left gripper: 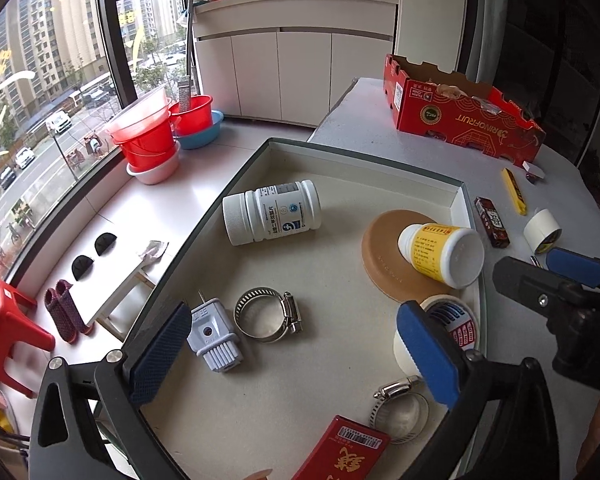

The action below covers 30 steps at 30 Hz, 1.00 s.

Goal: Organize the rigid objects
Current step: 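Open the left gripper to drop the clamp while the right gripper releases the bottle, then grasp the yellow utility knife with the right gripper while the left gripper grasps the white tape roll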

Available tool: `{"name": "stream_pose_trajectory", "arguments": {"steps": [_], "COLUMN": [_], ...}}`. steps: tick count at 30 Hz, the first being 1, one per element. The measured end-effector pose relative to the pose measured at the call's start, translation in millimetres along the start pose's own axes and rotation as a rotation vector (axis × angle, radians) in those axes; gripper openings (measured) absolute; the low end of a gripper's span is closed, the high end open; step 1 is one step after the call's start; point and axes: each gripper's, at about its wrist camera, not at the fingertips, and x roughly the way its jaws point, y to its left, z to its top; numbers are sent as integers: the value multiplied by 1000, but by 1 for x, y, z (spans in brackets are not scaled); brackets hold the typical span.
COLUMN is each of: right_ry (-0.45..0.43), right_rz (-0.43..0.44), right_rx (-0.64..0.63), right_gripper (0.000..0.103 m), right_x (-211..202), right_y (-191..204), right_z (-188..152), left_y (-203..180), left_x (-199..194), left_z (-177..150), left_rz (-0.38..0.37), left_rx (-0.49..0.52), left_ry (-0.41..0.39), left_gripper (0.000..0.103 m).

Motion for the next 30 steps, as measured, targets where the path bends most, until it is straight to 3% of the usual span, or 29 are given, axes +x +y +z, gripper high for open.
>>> {"name": "stream_pose_trajectory", "arguments": {"steps": [7, 12, 16, 21, 25, 28, 30], "right_ry": [46, 82, 70, 78, 91, 73, 71], "right_rz": [-162, -206, -217, -221, -203, -195, -187], "right_rx": [146, 234, 188, 60, 39, 24, 4], "right_gripper": [83, 83, 83, 83, 80, 56, 19], "right_x": [-16, -12, -3, 23, 25, 17, 12], "right_y": [-83, -124, -124, -105, -103, -106, -110], "right_z": [-60, -81, -72, -47, -45, -52, -55], "left_y": [-30, -63, -84, -92, -96, -104, -114], "left_x": [-23, -41, -48, -50, -50, -48, -46], "left_z": [-9, -11, -12, -10, -5, 1, 6], "left_rz": [-103, -216, -238, -198, -174, -174, -178], "left_rx": [21, 44, 69, 90, 95, 94, 98], "left_ry": [5, 25, 36, 45, 47, 51, 54], "left_gripper": [103, 103, 103, 103, 103, 103, 103]}}
